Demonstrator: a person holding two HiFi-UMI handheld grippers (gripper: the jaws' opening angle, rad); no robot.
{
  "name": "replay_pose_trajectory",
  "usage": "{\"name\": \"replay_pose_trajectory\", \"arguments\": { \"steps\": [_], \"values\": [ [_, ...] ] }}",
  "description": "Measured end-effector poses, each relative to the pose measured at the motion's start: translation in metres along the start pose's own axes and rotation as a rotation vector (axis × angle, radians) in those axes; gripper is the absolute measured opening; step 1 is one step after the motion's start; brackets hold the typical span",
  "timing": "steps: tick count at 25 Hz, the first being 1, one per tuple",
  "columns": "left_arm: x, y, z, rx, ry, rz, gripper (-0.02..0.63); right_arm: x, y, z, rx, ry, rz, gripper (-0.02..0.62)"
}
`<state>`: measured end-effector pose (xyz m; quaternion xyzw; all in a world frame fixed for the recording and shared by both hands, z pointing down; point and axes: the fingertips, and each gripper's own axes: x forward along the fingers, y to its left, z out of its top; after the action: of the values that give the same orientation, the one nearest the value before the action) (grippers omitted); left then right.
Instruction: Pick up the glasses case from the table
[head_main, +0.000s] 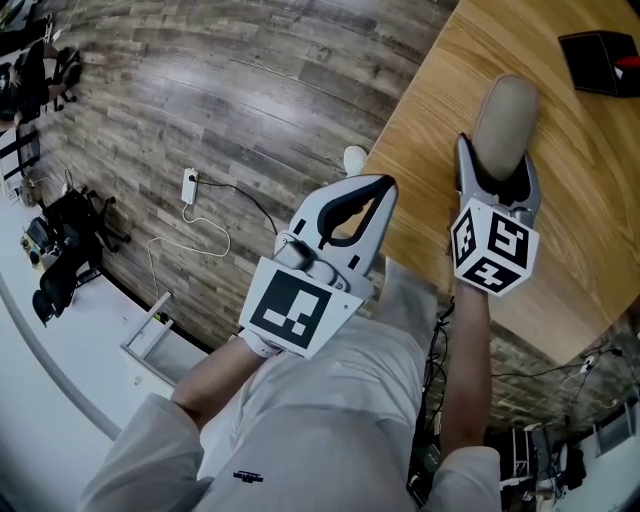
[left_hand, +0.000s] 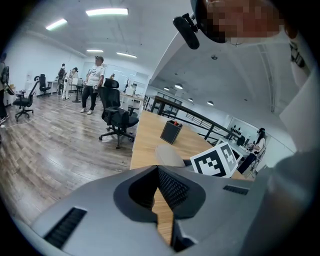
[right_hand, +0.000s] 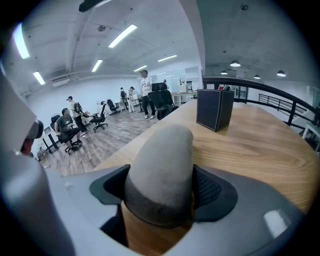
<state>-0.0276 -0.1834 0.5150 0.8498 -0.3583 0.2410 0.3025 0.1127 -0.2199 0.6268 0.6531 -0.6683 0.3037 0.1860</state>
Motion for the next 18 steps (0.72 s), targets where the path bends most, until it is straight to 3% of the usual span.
{"name": "replay_pose_trajectory", "arguments": {
  "steps": [18],
  "values": [
    [-0.019,-0.037,0.002,0.028,-0.047,-0.006,0.006,-0.049,-0.004,0.019,0.025,-0.071,0.076,0.387]
  ]
}}
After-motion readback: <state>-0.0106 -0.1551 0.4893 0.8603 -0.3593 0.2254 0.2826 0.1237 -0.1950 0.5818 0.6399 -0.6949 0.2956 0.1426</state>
